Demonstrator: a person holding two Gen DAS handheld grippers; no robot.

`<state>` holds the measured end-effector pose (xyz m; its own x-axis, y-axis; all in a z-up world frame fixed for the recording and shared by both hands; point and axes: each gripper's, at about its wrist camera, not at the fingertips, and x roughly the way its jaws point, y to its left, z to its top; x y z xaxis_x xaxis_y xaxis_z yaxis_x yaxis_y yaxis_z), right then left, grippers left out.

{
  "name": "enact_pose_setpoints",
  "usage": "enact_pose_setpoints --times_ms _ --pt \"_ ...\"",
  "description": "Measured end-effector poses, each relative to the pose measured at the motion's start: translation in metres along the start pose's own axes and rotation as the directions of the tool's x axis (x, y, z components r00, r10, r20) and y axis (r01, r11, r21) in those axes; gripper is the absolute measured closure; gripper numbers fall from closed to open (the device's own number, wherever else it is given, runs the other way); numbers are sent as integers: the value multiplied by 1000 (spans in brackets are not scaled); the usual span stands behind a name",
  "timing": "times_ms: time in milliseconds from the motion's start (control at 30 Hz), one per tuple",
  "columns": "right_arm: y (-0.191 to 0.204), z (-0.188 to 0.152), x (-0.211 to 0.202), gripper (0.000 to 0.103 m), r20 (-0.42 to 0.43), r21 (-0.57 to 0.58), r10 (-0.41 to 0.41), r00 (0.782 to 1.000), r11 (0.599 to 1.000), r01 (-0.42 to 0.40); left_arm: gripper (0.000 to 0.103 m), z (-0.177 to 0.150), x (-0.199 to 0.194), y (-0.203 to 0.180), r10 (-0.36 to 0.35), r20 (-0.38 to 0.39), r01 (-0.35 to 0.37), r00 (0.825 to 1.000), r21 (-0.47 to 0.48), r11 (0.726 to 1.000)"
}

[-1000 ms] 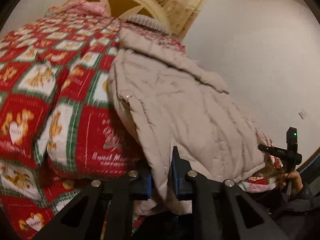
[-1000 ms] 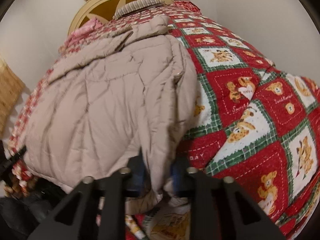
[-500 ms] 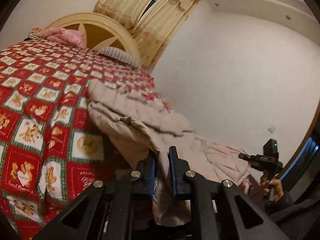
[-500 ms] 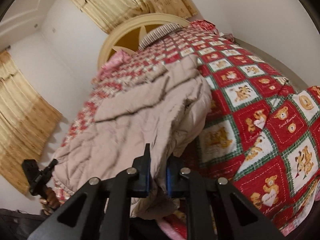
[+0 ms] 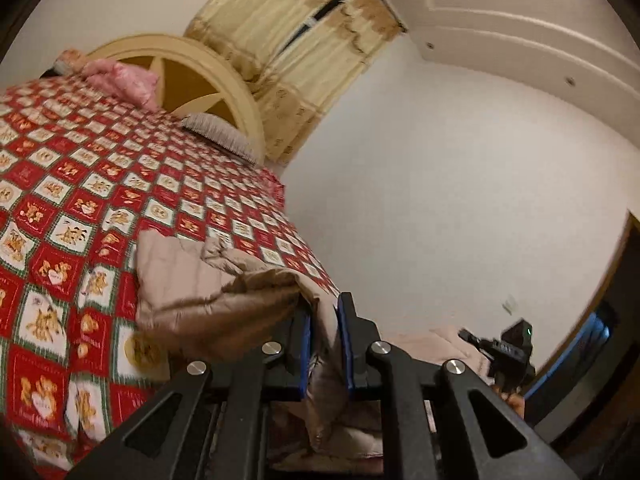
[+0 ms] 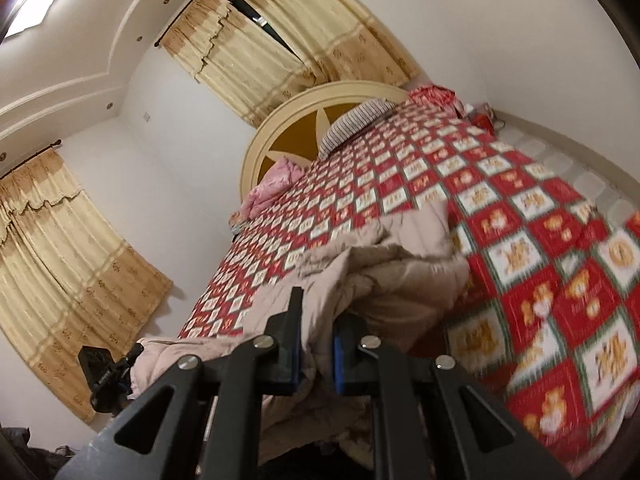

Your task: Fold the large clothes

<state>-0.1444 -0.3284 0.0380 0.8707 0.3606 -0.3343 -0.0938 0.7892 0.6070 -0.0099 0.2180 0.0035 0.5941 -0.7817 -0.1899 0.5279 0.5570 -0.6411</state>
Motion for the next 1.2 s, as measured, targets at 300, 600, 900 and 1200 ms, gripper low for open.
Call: enact_pose_setpoints --times_ms 300,600,900,1200 --pt "1 76 108 88 42 -48 -136 990 989 137 90 60 74 61 247 -52 -252 968 -142 957" --pt "-61 95 259 88 -18 -11 -338 941 941 337 90 67 179 139 470 -173 -495 866 -160 854" --pt "-115 66 344 87 -13 -41 -486 874 874 485 85 52 237 209 461 -276 -528 844 -268 806" --pt "-128 60 366 81 -44 -53 -499 866 866 496 48 102 165 207 524 -208 -564 826 -343 751"
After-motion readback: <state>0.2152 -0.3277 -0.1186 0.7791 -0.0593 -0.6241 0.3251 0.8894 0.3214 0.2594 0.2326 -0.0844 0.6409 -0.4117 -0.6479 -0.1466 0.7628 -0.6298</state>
